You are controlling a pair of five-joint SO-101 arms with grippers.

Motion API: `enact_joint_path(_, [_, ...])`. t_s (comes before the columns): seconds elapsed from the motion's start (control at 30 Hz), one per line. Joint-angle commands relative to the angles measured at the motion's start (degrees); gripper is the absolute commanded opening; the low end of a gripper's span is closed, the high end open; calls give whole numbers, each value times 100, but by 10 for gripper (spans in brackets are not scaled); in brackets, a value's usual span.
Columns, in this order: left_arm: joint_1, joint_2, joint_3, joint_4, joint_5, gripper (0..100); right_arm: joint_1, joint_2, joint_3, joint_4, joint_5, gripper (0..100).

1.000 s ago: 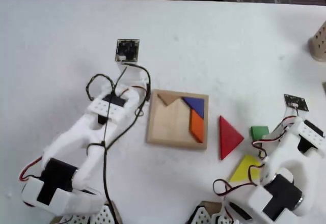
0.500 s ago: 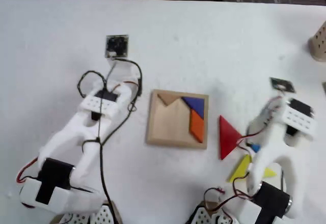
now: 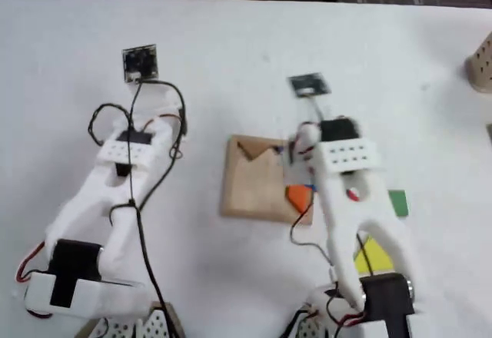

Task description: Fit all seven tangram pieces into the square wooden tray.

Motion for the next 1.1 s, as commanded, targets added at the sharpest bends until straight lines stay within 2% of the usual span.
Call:
enact_joint_path(0.0, [-57, -31, -281, 0, -44, 23, -576, 127, -264, -286, -70, 32])
enact_joint_path(0.2, [-13, -31, -281, -9, -44, 23, -1042, 1270, -360, -848, -598, 32])
enact_joint_path(0.27, [-4, -31, -281, -9, -44, 23, -1095, 1543, -633, -716, -589, 37])
enact_joint_path(0.5, [110, -31, -273, 18, -44, 24, -1130, 2062, -1248, -171, -589, 206])
enact_joint_path(0.73, [207, -31, -273, 26, -44, 24, -1147, 2088, -1662, 435, -141, 163])
enact_joint_path(0.9, [330, -75, -141, 35, -44, 23, -382, 1622, -1714, 769, -97, 79])
enact_joint_path(1.0, [629, -84, -62, 79, -44, 22, 295, 1086, -1363, 611, -88, 21])
enact_joint_path(1.07, [822, -251, 9, 290, -44, 22, 585, 787, -888, 356, -88, 19])
